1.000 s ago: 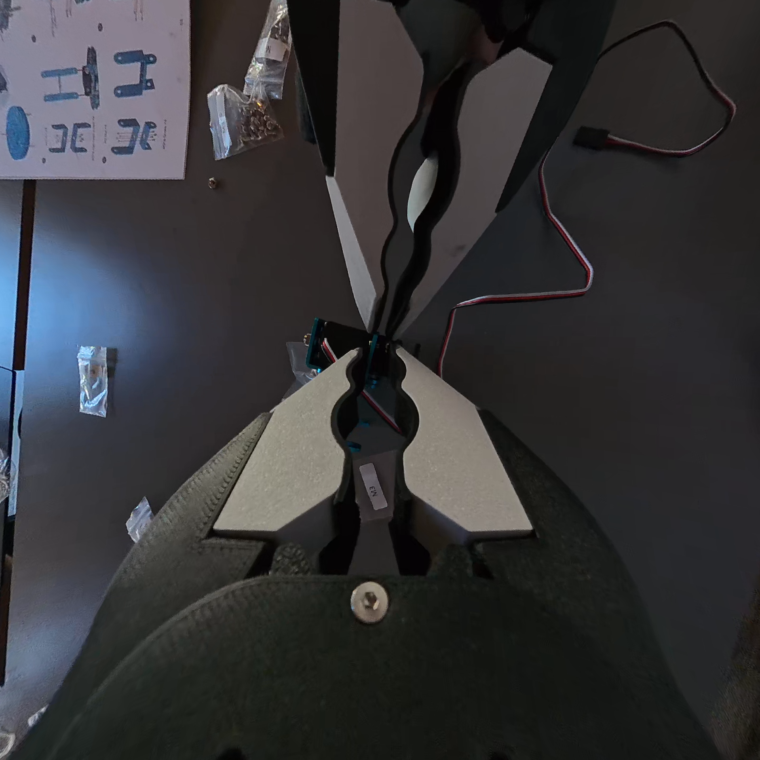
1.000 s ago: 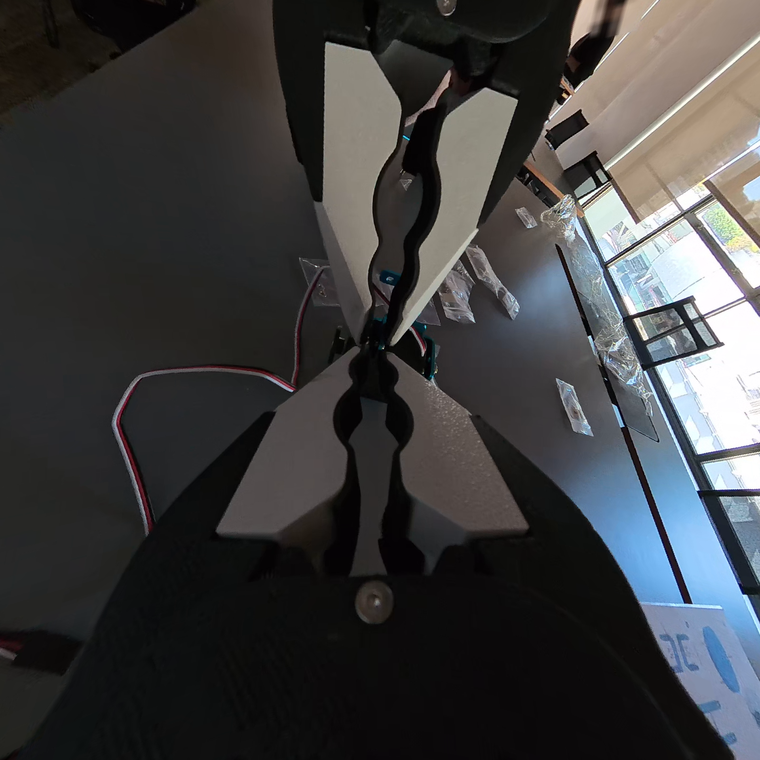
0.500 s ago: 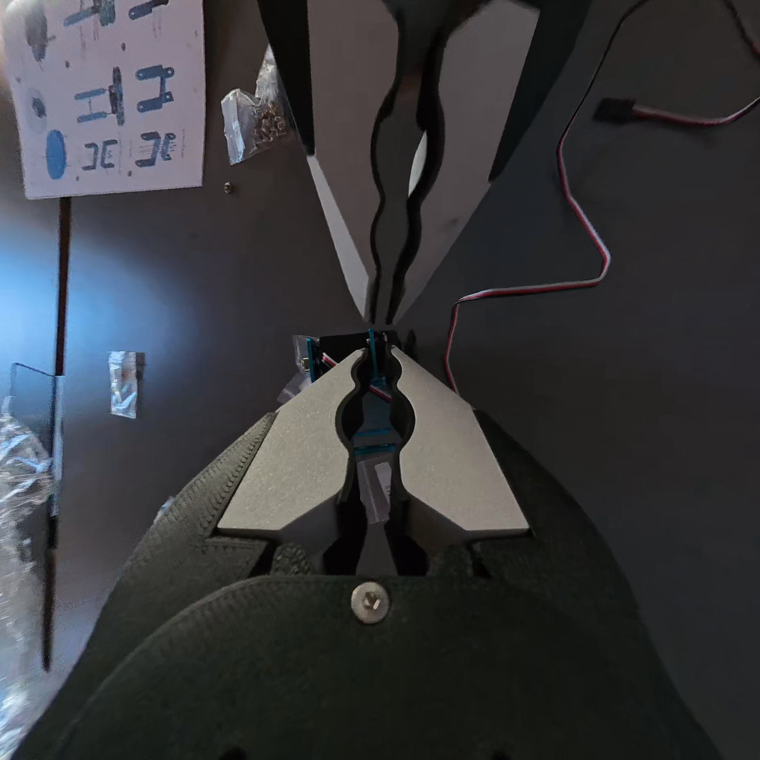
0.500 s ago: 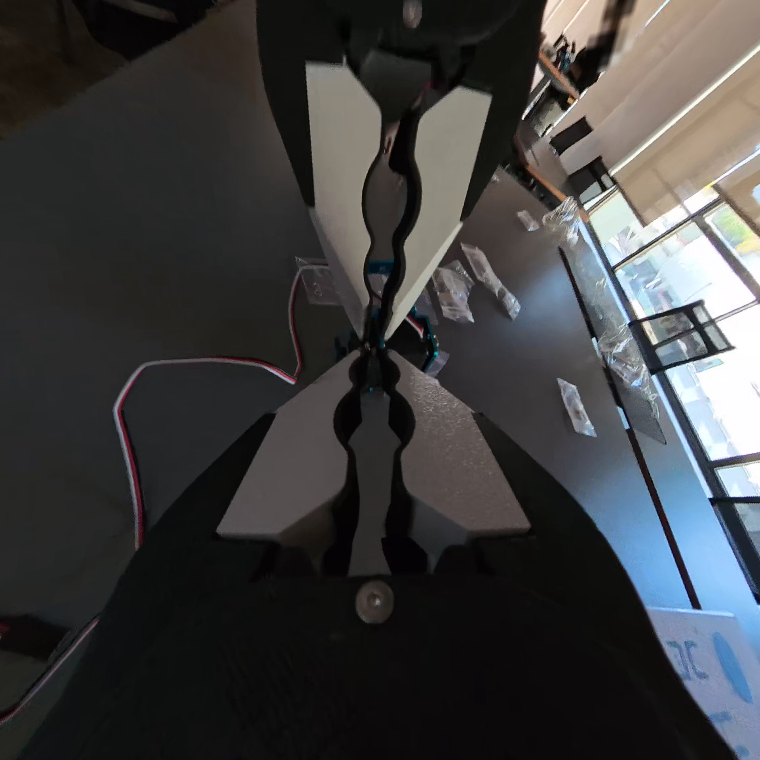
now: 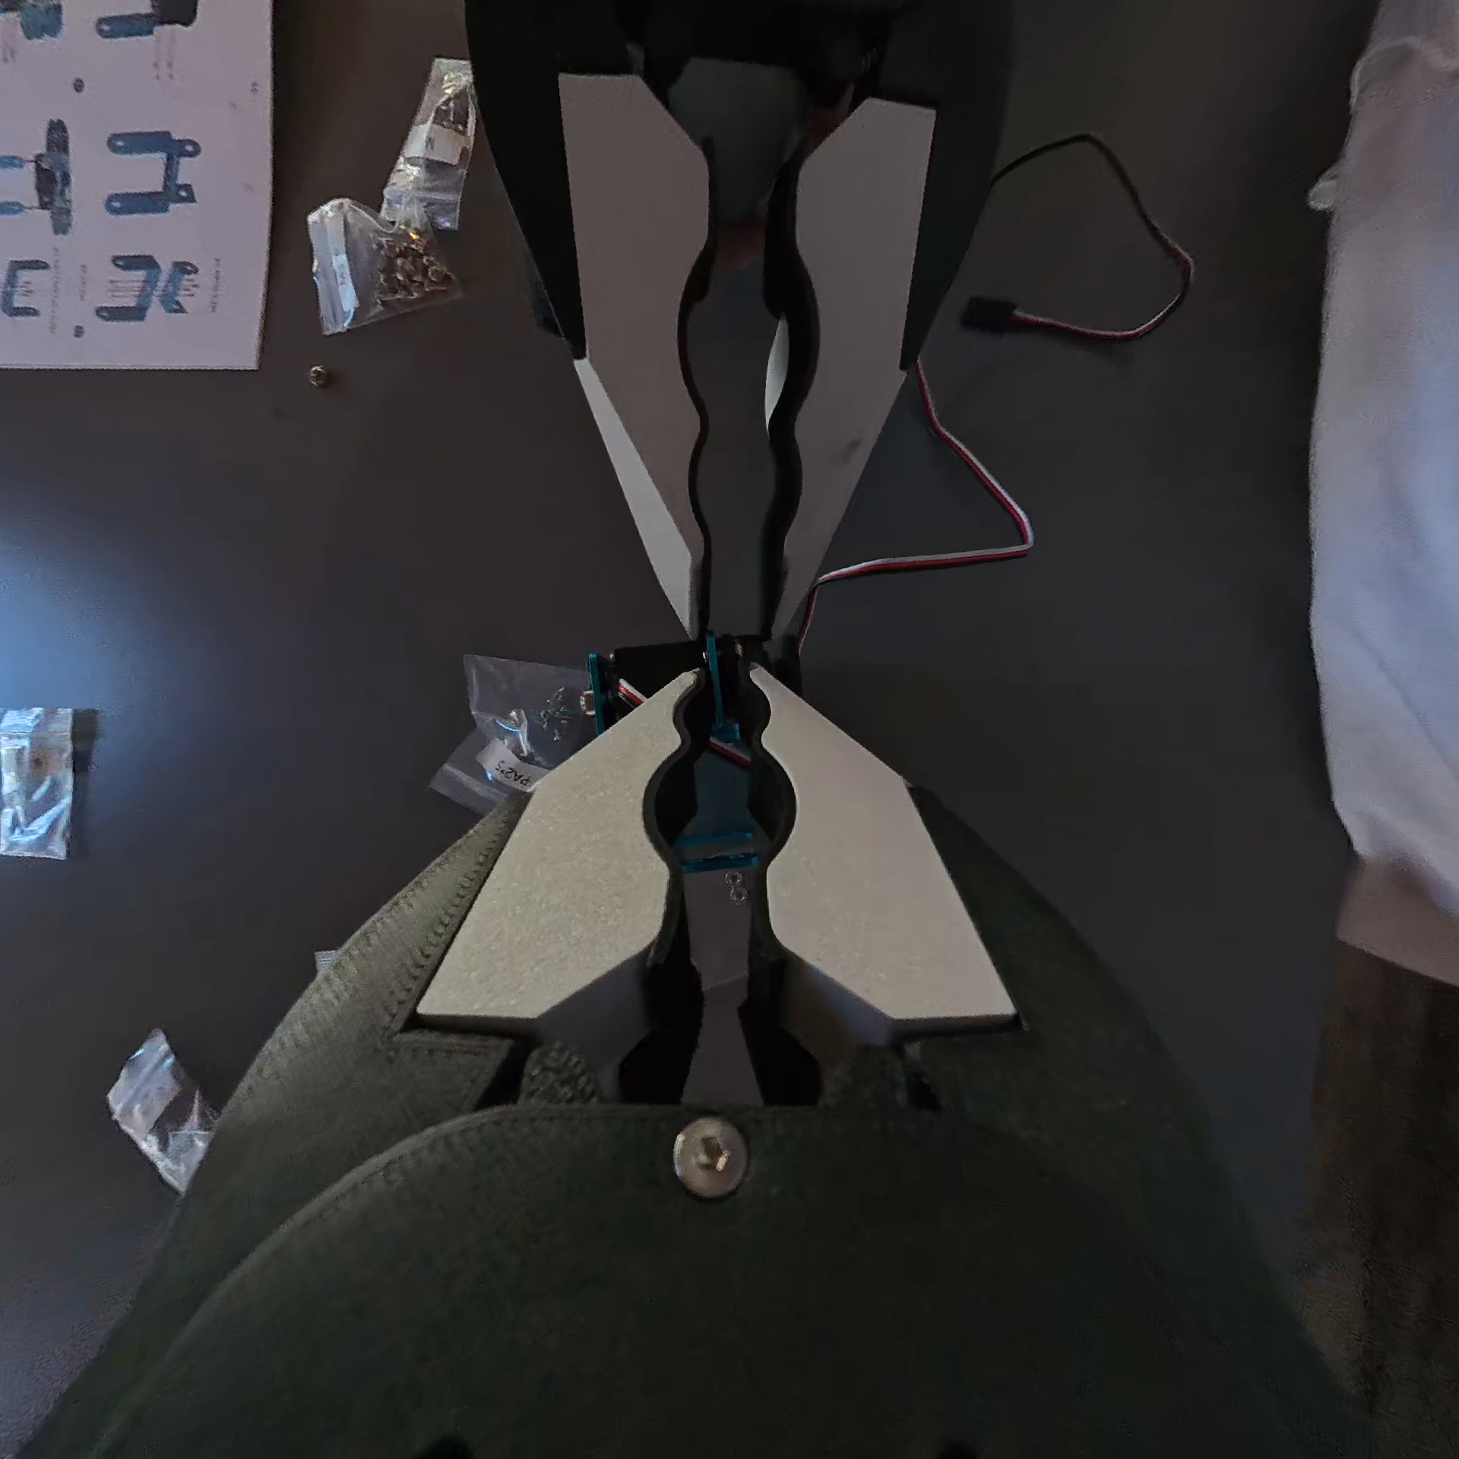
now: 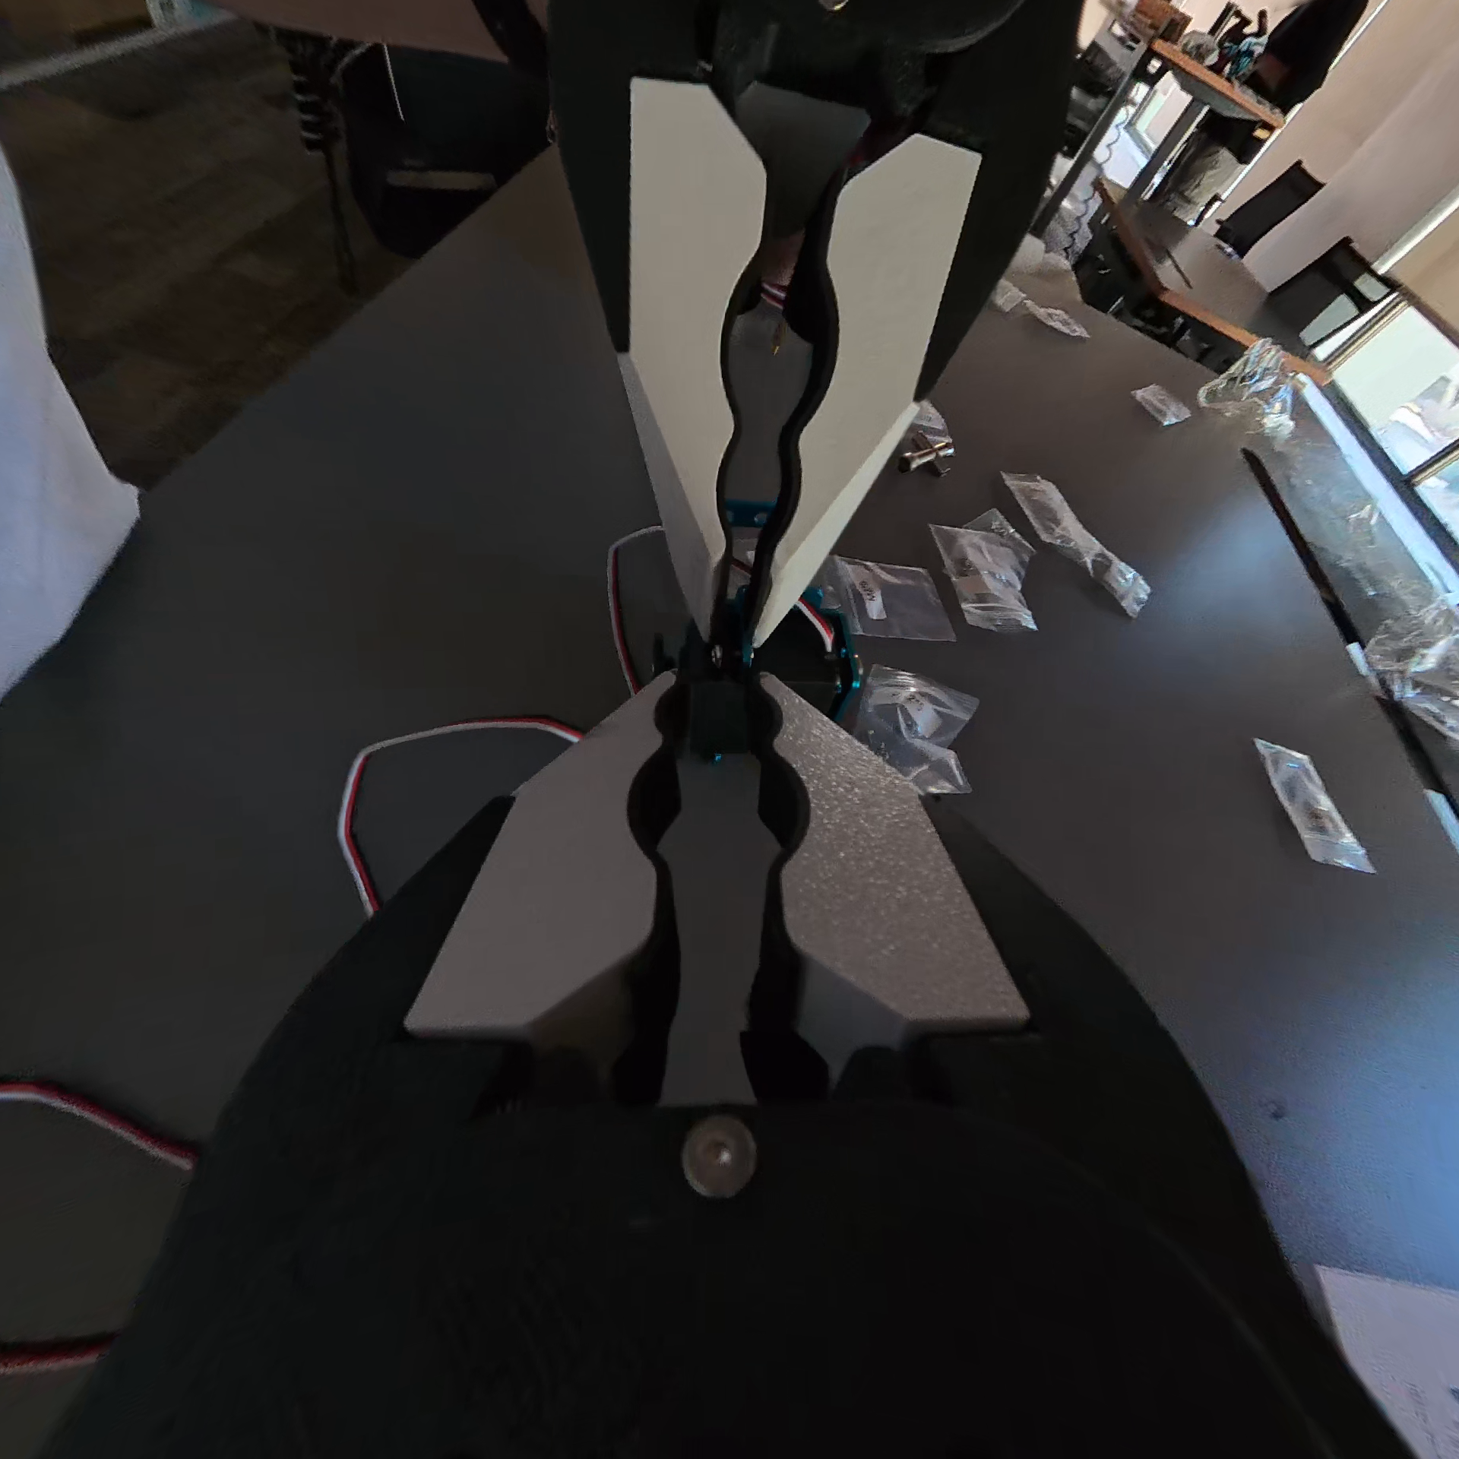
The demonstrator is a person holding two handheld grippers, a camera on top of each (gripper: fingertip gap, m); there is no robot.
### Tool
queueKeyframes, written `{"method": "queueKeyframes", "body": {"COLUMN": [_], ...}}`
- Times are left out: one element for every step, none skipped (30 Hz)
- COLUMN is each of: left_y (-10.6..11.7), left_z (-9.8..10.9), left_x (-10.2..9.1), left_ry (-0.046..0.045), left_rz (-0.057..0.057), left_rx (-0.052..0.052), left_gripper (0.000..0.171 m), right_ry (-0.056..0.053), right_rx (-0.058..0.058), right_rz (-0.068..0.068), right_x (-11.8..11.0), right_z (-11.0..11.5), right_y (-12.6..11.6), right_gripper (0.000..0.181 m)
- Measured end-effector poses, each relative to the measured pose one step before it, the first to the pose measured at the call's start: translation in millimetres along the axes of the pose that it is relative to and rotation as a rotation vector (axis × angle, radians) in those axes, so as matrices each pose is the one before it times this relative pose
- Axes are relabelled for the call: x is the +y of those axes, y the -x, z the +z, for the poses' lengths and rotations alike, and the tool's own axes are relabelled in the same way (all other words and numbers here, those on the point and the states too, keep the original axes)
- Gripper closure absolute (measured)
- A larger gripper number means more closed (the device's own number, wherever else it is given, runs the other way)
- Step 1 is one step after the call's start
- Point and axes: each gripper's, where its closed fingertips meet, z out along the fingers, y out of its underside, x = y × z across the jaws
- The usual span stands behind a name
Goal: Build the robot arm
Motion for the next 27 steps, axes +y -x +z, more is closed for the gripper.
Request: {"method": "queueKeyframes", "body": {"left_y": [-0.52,-0.57,-0.36,-0.55,-0.88,-0.81,-0.04,0.05,0.17,0.32,0.42,0.51,0.93,0.86,0.82,1.68,1.31,1.28,1.11,0.91,0.42,0.49,1.09,0.78,0.07,-0.08,0.27], "left_z": [-0.12,-0.13,-0.26,-0.15,-0.16,-0.19,0.00,-0.06,-0.02,-0.07,-0.06,-0.03,0.02,0.10,0.02,-0.05,-0.12,-0.12,-0.26,-0.17,-0.23,-0.38,-0.29,-0.18,0.00,-0.17,-0.36], "left_x": [0.19,0.16,0.06,-0.03,-0.17,-0.37,-0.23,-0.12,-0.04,0.09,0.04,-0.10,-0.03,-0.10,-0.07,0.03,0.22,0.32,0.24,0.15,0.05,0.06,-0.49,-0.75,-0.36,-0.22,0.28], "left_ry": [-0.00594,-0.00538,-0.00491,-0.00314,-0.00421,-0.00516,-0.00488,-0.00560,-0.00602,-0.00560,-0.00587,-0.00628,-0.00693,-0.00889,-0.00873,-0.00628,-0.00683,-0.00661,-0.00670,-0.00713,-0.00536,-0.00521,-0.00955,-0.01310,-0.00848,-0.00617,-0.00105], "left_rz": [-0.0044,0.0021,0.0023,-0.0029,-0.0050,-0.0040,-0.0060,-0.0039,-0.0036,-0.0062,-0.0064,-0.0046,-0.0070,-0.0080,-0.0068,-0.0095,-0.0098,-0.0062,-0.0053,-0.0133,-0.0175,-0.0214,-0.0229,-0.0245,-0.0264,-0.0241,-0.0133], "left_rx": [0.0073,0.0059,0.0056,0.0085,0.0120,0.0121,0.0075,0.0054,0.0045,0.0049,0.0041,0.0015,-0.0014,-0.0016,-0.0029,-0.0078,-0.0056,-0.0065,-0.0076,-0.0079,-0.0046,-0.0061,-0.0110,-0.0102,-0.0045,-0.0049,-0.0092], "left_gripper": [0.165,0.165,0.165,0.165,0.165,0.165,0.165,0.165,0.165,0.165,0.165,0.165,0.165,0.165,0.165,0.165,0.165,0.164,0.164,0.164,0.164,0.162,0.160,0.159,0.158,0.158,0.159], "right_ry": [-0.0050,-0.0083,-0.0056,-0.0022,-0.0055,-0.0070,-0.0084,-0.0128,-0.0100,-0.0025,-0.0028,-0.0033,0.0024,0.0027,0.0015,-0.0033,-0.0028,-0.0015,-0.0007,0.0005,0.0005,0.0019,0.0031,0.0032,0.0035,0.0021,0.0007], "right_rx": [-0.0084,-0.0046,-0.0030,-0.0054,-0.0121,-0.0168,-0.0118,-0.0102,-0.0115,-0.0068,-0.0011,0.0015,0.0072,0.0151,0.0170,0.0114,0.0082,0.0046,0.0031,0.0051,0.0035,0.0045,0.0096,0.0117,0.0098,0.0045,0.0036], "right_rz": [0.0151,0.0087,0.0095,0.0125,0.0139,0.0173,0.0230,0.0257,0.0249,0.0204,0.0119,0.0115,0.0094,0.0038,0.0079,0.0137,0.0136,0.0183,0.0197,0.0120,-0.0007,-0.0108,-0.0163,-0.0166,-0.0166,-0.0094,-0.0009], "right_x": [-0.23,-0.64,-0.54,-0.40,-0.59,-0.36,-0.38,-1.08,-1.10,-0.08,-0.13,-0.32,0.06,0.12,0.28,-0.28,-0.01,0.04,-0.12,-0.09,-0.19,-0.07,-0.12,-0.02,0.10,-0.10,-0.12], "right_z": [0.05,-0.05,0.07,0.07,-0.29,-0.58,-0.72,-0.80,-0.43,-0.06,0.05,0.19,0.24,0.28,0.44,0.36,0.40,0.48,0.49,0.30,0.36,0.24,0.22,0.36,0.29,0.13,0.10], "right_y": [0.36,0.26,0.11,0.22,0.76,0.96,-0.38,-0.37,0.02,-0.17,-0.54,-0.41,-1.11,-2.18,-2.43,-1.63,-1.58,-1.23,-1.10,-1.13,-0.34,0.14,-0.22,-0.19,-0.03,0.01,-0.21], "right_gripper": [0.167,0.168,0.168,0.169,0.169,0.169,0.170,0.170,0.170,0.169,0.169,0.170,0.170,0.170,0.173,0.174,0.174,0.174,0.173,0.173,0.174,0.174,0.174,0.174,0.175,0.175,0.175]}}
